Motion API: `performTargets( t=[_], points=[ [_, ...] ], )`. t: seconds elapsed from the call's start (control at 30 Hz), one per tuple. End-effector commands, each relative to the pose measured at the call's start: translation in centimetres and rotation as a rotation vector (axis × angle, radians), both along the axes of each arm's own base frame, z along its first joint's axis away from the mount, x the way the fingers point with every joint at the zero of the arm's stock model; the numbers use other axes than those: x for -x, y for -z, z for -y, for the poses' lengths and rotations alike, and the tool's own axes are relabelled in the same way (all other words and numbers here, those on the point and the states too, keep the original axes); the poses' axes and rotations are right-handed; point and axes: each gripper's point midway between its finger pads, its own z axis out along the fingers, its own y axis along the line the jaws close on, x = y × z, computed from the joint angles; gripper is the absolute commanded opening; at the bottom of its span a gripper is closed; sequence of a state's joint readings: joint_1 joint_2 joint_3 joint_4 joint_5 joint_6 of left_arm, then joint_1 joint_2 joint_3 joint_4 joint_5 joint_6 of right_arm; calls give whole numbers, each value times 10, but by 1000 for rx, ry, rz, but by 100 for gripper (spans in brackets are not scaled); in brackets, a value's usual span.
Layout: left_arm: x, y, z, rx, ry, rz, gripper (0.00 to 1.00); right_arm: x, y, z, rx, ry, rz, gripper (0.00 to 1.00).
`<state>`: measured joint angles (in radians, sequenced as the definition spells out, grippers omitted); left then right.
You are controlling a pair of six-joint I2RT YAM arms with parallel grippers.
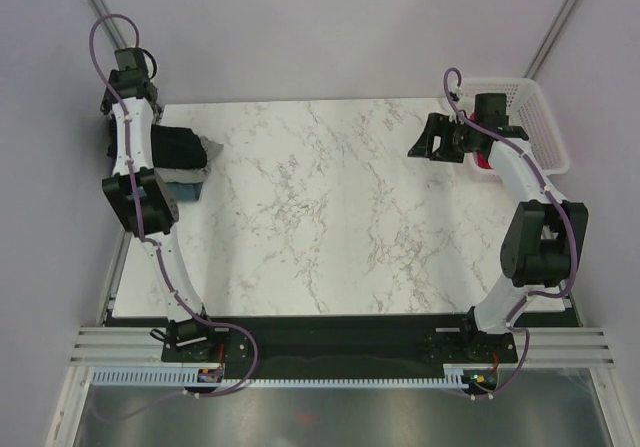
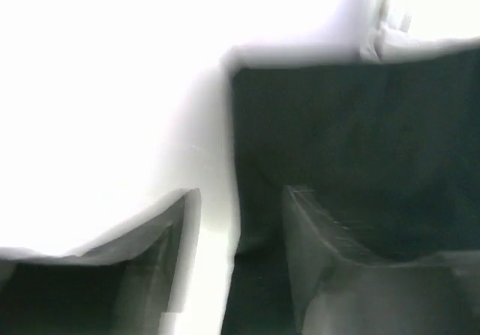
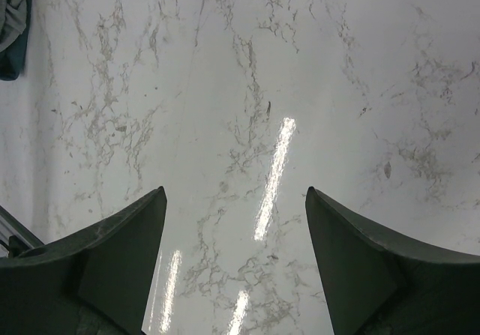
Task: Fold and stack the t-shirts
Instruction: Neatly place the folded tshirt to the corner
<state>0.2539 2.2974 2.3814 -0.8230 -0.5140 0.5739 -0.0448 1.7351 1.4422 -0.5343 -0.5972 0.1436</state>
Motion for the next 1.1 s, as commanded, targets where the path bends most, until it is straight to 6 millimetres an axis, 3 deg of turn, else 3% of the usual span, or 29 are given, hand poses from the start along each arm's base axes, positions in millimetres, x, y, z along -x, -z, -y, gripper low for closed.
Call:
performTargets(
  t=[0.0, 0.03, 0.07, 0.13, 0.23, 0.37, 0.4, 0.43, 0.5, 0.53, 0.6, 0.63, 0.73, 0.87, 0.9, 1.07],
  points=[
    [-10, -75, 3, -123, -29, 209, 76, 3, -16, 3, -2, 0, 53, 83],
    [-10, -70, 10, -129, -17, 196, 80, 4, -15, 5, 0, 3, 52, 83],
    [-15, -81, 25, -135, 10, 236, 88, 4, -16, 6, 2, 7, 53, 83],
    [-11, -100, 43, -129, 31, 292, 93, 4, -18, 8, 2, 12, 58, 83],
    [-12, -130, 85, -106, 101, 368, 99, 2, -24, 16, 8, 31, 74, 83],
    [-8, -156, 170, -1, 287, 453, 100, -1, -33, 31, 28, 75, 98, 84],
    [-4, -151, 186, 62, 314, 455, 100, -1, -38, 34, 28, 82, 110, 84],
    [3, -165, 209, 130, 395, 492, 100, -1, -42, 40, 31, 95, 119, 85],
    [17, -164, 247, 289, 453, 501, 100, -1, -51, 49, 46, 124, 142, 86],
    [29, -177, 274, 408, 537, 527, 100, -1, -54, 54, 48, 143, 144, 88],
    [47, -169, 302, 615, 555, 517, 100, 0, -57, 77, 119, 260, 143, 98],
    [55, -166, 320, 710, 603, 499, 100, 1, -56, 84, 145, 302, 141, 98],
    [76, -145, 339, 834, 621, 428, 100, 8, -58, 110, 199, 486, 117, 98],
    [86, -118, 339, 851, 583, 359, 100, 20, -72, 126, 246, 590, 127, 98],
    [88, -117, 339, 851, 583, 354, 100, 21, -82, 128, 257, 599, 148, 98],
    [96, -121, 340, 864, 593, 355, 100, 36, -96, 131, 292, 601, 156, 98]
  ],
)
